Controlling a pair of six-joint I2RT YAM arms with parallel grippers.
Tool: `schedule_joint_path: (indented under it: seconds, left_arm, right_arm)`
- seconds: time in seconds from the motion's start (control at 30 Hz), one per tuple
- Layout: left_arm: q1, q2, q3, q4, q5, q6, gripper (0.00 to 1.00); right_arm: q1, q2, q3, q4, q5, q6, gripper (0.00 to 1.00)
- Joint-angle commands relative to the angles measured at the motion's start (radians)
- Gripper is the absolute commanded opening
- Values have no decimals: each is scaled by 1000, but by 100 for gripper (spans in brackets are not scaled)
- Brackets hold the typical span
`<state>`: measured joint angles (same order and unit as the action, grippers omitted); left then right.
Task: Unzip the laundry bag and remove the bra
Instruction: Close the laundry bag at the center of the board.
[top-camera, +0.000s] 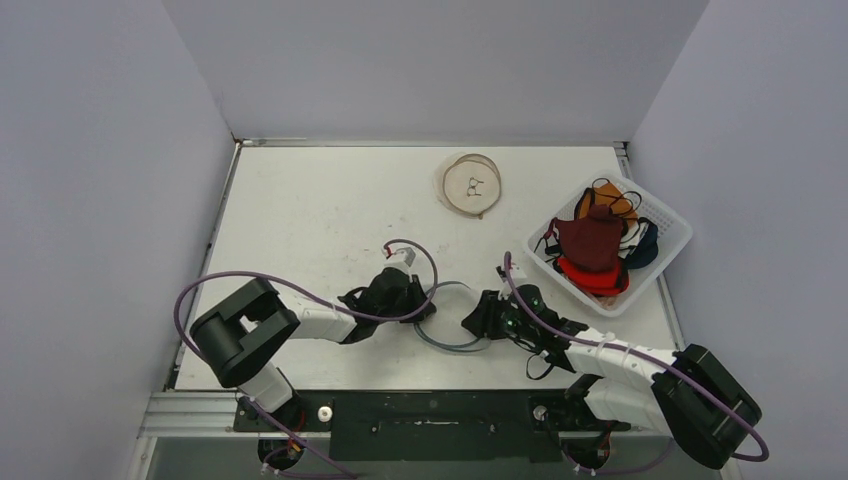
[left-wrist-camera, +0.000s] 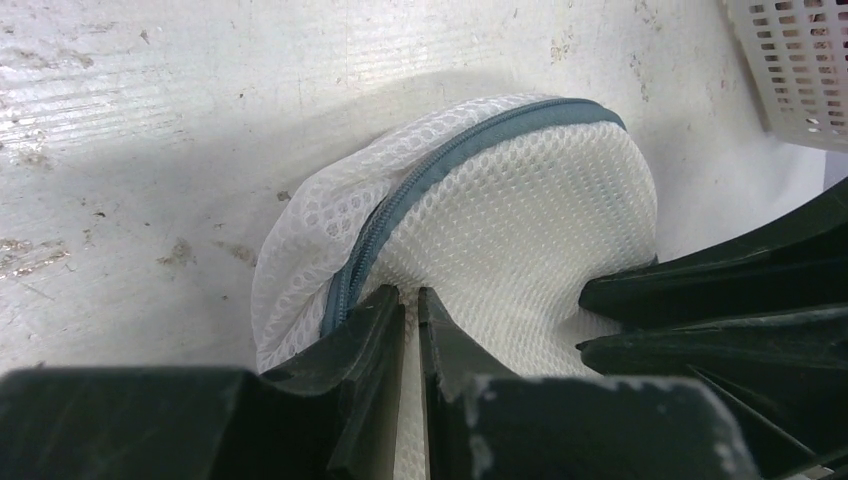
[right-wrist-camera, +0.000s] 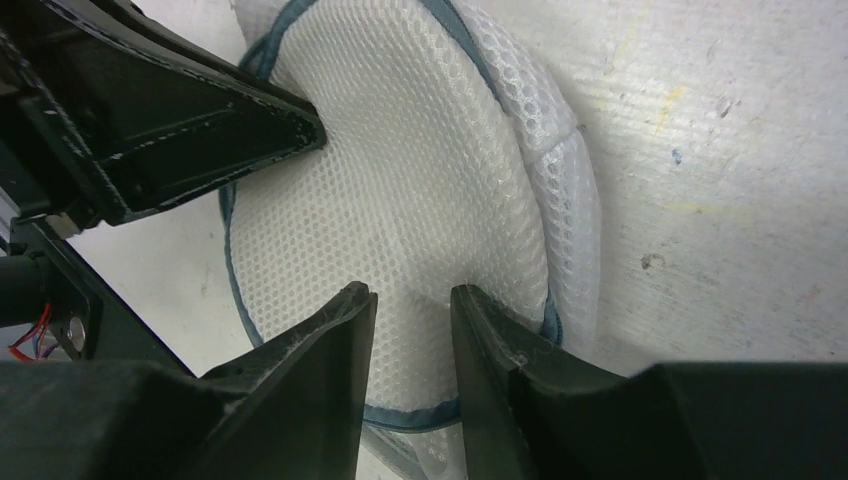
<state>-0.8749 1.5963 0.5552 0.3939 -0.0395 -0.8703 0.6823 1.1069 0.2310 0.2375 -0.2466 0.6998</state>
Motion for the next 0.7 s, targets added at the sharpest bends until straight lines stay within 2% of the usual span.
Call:
schedule_joint_path:
  seconds: [0.0,0.2,0.4,0.67]
  left_arm:
    - [11,59,-54,27,-11,-8,11]
    - [11,18,-72,41,5,-13,14]
    - [-10,-129,-51,-46,-19,-3,32]
    - [-68,-365,22,-244,-107,38,52]
  right_arm:
    - [2,-39,-30,-57,99,2,38]
    - [5,-73,-20,-85,102,-4,43]
    - [10,-218,30,-181,92,-48,49]
    - [14,-398,179,-350,75,-168,66]
